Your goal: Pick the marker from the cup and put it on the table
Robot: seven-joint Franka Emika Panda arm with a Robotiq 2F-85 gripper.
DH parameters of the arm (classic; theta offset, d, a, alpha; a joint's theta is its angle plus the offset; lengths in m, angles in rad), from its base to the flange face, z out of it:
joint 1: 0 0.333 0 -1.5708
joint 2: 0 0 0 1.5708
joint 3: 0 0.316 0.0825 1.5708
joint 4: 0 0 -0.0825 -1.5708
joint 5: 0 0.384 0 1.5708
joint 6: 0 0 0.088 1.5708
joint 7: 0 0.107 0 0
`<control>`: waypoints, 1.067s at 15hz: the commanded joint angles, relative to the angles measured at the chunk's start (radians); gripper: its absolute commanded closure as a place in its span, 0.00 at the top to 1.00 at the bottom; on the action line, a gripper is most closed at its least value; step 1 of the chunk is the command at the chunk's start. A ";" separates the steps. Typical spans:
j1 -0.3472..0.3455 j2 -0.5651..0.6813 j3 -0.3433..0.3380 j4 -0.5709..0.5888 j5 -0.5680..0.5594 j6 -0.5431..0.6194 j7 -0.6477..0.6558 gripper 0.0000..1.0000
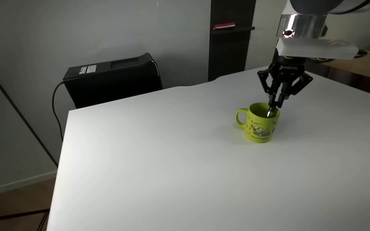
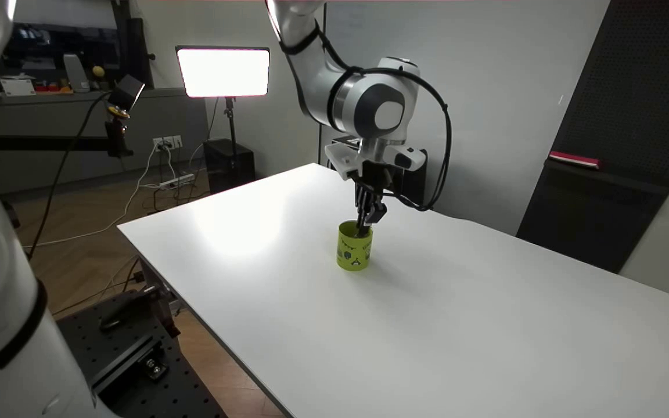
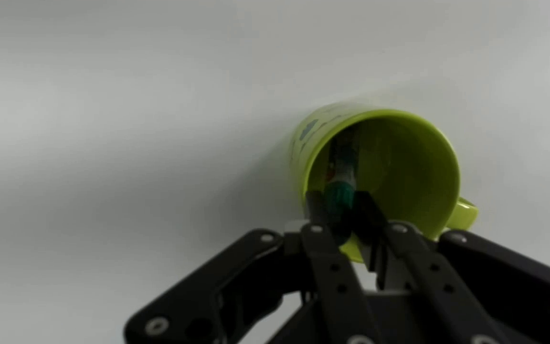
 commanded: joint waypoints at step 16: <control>0.059 -0.148 -0.046 0.060 -0.322 -0.079 0.172 0.05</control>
